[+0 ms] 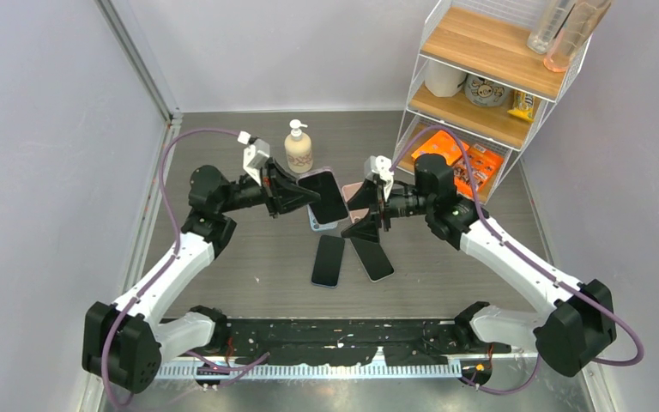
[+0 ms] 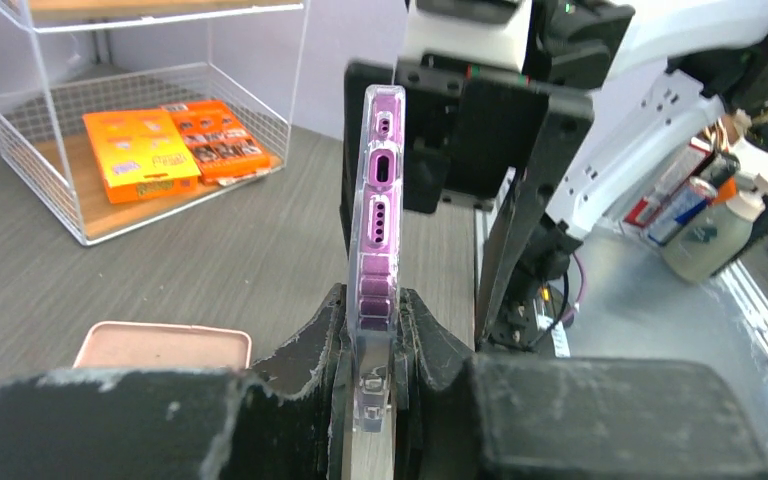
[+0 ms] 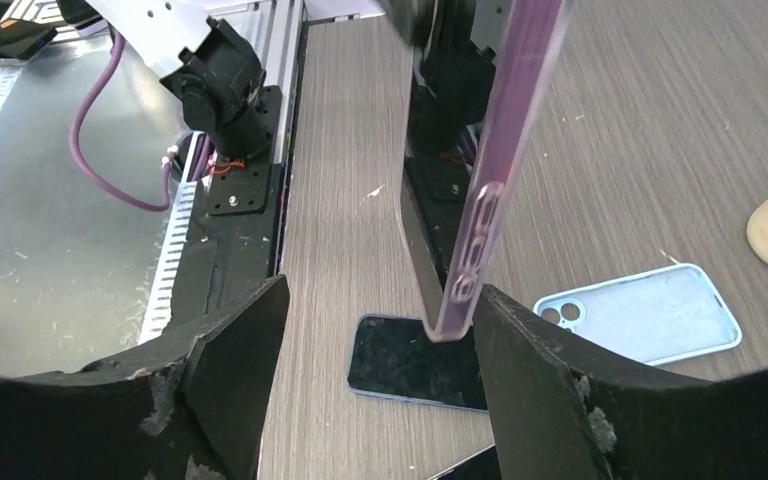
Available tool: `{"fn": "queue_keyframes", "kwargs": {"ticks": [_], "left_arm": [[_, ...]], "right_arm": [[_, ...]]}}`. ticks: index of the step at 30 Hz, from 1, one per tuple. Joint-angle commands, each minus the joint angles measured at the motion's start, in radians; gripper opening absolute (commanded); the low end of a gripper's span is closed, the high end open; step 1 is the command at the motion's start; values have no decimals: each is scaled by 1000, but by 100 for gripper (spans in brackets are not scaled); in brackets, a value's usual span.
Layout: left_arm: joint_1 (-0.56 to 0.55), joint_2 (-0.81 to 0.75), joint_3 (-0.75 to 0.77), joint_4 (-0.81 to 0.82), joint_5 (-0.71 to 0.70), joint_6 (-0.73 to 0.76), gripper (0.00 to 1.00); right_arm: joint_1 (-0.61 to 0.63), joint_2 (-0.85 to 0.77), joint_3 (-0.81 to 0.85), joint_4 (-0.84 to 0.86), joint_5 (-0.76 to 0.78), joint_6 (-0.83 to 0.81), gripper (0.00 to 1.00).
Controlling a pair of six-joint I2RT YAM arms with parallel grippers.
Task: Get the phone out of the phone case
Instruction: Remove the phone case from the phone.
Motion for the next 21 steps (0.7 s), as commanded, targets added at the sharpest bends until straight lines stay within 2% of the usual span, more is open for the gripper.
{"fn": "queue_keyframes", "kwargs": {"ticks": [1, 6, 13, 15, 16, 17, 18, 20, 21], "left_arm": [[13, -21, -4, 278, -59, -167, 0], [8, -13, -39, 412, -87, -269, 0], [-10, -17, -85, 443, -89, -264, 0], [-15, -15, -95, 450, -99, -262, 0], [-18, -13, -99, 459, -103, -261, 0], [-23, -9, -98, 464, -107, -261, 0], [-26, -7, -98, 466, -106, -259, 0], [-28, -3, -92, 467, -86, -251, 0], [-28, -5, -86, 455, -58, -233, 3]], "right_arm": [[-5, 13, -16, 56, 4, -3, 74], [-5, 60, -31, 221, -39, 124, 73], [-4, 107, -18, 367, -105, 270, 67], [-5, 115, -18, 402, -117, 307, 58], [-5, 117, -18, 408, -121, 315, 45], [-6, 124, -18, 416, -129, 327, 37], [-5, 128, -16, 414, -132, 330, 18], [-5, 132, -1, 368, -141, 302, 7], [-4, 131, 23, 271, -140, 232, 6]]}}
